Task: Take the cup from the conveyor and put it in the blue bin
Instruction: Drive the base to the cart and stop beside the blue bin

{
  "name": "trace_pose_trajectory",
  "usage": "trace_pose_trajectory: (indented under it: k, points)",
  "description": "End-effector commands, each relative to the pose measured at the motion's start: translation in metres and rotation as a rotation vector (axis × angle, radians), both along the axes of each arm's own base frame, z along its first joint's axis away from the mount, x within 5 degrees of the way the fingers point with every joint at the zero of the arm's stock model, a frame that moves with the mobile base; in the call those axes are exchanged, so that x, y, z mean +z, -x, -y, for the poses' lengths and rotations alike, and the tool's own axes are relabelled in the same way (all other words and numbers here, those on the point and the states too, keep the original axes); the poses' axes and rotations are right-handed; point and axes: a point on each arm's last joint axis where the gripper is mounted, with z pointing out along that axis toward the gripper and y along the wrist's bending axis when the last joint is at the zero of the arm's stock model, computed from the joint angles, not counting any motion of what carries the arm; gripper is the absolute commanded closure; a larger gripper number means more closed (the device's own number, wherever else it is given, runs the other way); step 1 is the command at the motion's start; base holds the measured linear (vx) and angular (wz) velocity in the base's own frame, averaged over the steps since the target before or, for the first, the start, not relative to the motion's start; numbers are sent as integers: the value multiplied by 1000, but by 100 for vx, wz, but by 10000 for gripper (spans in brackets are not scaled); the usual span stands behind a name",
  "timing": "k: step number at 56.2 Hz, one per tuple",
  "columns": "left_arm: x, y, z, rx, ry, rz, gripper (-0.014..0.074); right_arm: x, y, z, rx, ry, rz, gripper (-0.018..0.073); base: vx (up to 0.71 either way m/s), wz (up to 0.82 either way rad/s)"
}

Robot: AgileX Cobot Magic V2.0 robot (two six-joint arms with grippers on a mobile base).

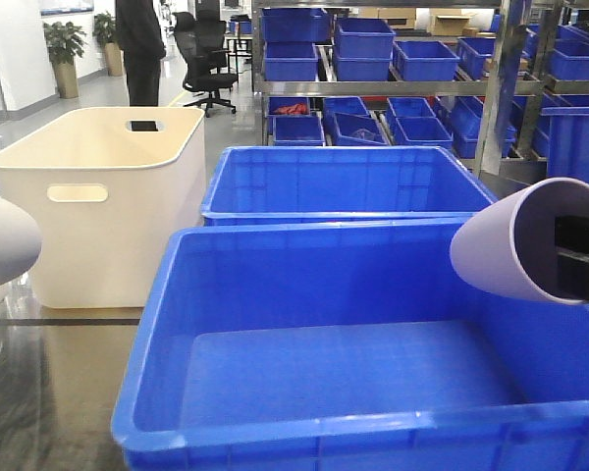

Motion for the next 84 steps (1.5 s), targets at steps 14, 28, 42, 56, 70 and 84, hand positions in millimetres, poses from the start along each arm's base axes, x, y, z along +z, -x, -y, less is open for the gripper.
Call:
trace_pose_trajectory:
  k: [14, 28, 42, 56, 70, 84]
  points:
    - [18, 3, -2, 23, 45, 107, 603, 20, 5, 1, 4, -26, 132, 568, 9, -7]
    - [18, 3, -2, 23, 45, 107, 603, 20, 5, 1, 4, -26, 132, 568, 4, -4]
    - [18, 3, -2, 23, 45, 107, 603, 20, 5, 1, 4, -26, 133, 568, 0, -1]
    - [18, 3, -2, 23, 45, 107, 603, 20, 5, 1, 3, -27, 132, 568, 0, 0]
    - [18, 3, -2, 24, 46, 109, 603, 20, 5, 1, 3, -27, 132, 568, 0, 0]
    - [18, 3, -2, 23, 46, 106, 603, 20, 5, 1, 3, -27, 132, 568, 0, 0]
